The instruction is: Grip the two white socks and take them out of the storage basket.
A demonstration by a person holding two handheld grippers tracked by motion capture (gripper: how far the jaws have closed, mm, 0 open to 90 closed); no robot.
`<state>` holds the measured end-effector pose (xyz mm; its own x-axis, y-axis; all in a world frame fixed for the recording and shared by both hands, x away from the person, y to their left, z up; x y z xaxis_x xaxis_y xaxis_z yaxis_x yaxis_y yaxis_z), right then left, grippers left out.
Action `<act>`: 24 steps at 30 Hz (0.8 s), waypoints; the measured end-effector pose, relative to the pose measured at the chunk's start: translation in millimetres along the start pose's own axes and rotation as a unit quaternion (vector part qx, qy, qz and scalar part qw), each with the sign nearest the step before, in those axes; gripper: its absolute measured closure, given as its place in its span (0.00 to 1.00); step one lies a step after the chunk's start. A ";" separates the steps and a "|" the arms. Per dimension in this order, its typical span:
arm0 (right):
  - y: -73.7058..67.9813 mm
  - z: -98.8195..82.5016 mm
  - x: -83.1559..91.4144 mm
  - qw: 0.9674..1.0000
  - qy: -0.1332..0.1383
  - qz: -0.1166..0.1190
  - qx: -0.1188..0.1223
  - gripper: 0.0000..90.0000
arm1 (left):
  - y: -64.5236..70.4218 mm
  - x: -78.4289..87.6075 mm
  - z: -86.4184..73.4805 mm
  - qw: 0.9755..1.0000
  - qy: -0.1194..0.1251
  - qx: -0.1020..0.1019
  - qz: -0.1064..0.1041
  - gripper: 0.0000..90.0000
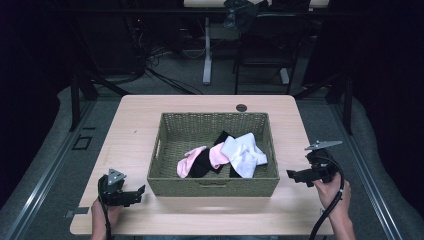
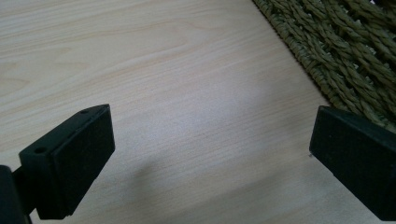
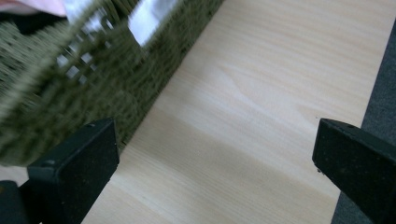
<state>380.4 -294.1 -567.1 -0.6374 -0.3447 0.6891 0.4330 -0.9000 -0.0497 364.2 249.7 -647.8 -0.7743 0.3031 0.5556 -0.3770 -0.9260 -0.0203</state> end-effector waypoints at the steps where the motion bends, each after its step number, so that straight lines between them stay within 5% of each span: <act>1: -1.7 8.1 7.7 1.000 0.006 -0.001 0.000 0.00 | -0.9 -0.1 -0.5 1.000 0.000 0.003 0.001 0.00; 6: -7.6 26.7 19.5 1.000 0.022 0.001 -0.002 0.00 | -2.9 -0.4 0.9 1.000 0.003 0.006 0.005 0.00; 11: -23.5 53.2 30.3 0.999 0.027 0.018 0.022 0.00 | -1.6 -1.5 1.4 1.000 0.001 0.003 0.008 0.00; 24: -57.3 98.0 28.1 0.997 0.018 0.050 0.061 0.00 | -3.1 0.1 1.5 1.000 0.005 0.004 0.007 0.00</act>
<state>400.1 -226.0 -474.1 -0.6084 -0.4417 0.6593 0.5679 -0.8227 -0.0271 366.0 252.2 -646.4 -0.7845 0.2923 0.5469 -0.3621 -0.9319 -0.0214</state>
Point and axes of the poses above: each handheld gripper's, and its own axes: x roughly backward along the jaws, z roughly out of its top, y roughly to its right, the point moved 10 cm from there along -x, roughly forward along the jaws, and after that the axes turned 10 degrees about y, right-handed, at the moved point
